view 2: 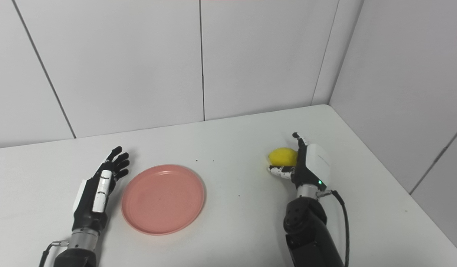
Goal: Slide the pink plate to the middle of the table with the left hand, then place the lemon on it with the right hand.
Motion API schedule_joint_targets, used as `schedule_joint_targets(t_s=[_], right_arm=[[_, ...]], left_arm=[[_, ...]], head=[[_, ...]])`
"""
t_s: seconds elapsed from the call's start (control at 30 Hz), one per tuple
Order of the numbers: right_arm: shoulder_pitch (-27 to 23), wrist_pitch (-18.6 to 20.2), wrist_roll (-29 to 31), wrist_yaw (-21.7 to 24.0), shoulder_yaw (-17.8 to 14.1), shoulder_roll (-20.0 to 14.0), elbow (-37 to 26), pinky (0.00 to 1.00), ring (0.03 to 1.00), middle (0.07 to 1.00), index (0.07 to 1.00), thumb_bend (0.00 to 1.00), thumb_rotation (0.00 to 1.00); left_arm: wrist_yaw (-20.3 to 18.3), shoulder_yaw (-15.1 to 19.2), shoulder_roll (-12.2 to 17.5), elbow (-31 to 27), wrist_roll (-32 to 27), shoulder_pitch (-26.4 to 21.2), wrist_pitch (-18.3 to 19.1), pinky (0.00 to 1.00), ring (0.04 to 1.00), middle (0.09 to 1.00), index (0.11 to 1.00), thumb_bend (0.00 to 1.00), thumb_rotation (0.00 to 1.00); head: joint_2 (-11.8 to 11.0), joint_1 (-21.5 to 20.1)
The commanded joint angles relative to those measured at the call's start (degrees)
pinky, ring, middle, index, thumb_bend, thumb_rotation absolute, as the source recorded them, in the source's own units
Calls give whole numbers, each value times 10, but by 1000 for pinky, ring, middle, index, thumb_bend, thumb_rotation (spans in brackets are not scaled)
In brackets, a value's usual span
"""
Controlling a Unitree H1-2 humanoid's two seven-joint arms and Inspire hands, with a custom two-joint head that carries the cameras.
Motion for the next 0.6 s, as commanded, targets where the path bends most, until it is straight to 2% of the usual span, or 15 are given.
schedule_joint_targets(t_s=[0.0,0.07,0.1,0.13,0.2,0.23,0.27,0.33,0.43,0.57], right_arm=[[-21,-28,5,-11,9,-5,0,463,571,754,744,779,0],[-23,-34,5,-18,12,-6,7,445,539,707,709,756,0],[-23,-37,4,-24,13,-6,12,417,476,634,660,599,0],[-24,-38,4,-29,15,-7,15,368,453,546,626,552,0],[-25,-39,9,-41,13,-3,20,318,450,511,606,539,0],[-24,-41,10,-48,12,-1,23,275,400,486,577,522,0],[-24,-45,11,-54,11,0,25,232,426,442,542,517,0],[-22,-49,11,-65,12,1,27,195,440,415,516,514,0],[-19,-53,13,-76,11,4,26,156,401,480,490,515,0],[-16,-56,14,-85,13,5,25,152,398,495,485,516,0]], left_arm=[[-2,2,8,20,1,18,-16,854,873,873,870,599,1000],[-3,1,8,17,-1,19,-14,856,874,874,871,600,1000],[-3,1,7,15,0,19,-13,852,872,874,871,599,1000],[-3,1,7,13,0,20,-11,849,870,872,870,599,1000],[-2,1,6,11,2,20,-11,849,871,874,871,601,1000],[-1,1,6,10,2,20,-10,851,873,875,872,602,1000],[-2,1,6,10,1,20,-9,853,874,876,873,604,1000],[-1,1,6,10,2,20,-9,856,875,877,873,607,1000],[0,1,5,9,3,20,-9,852,871,875,871,605,1000],[1,1,6,11,6,19,-9,864,878,880,877,606,1000]], head=[[1,3],[1,4],[1,4],[1,4],[0,4],[0,4],[1,4],[1,4],[2,5],[2,5]])
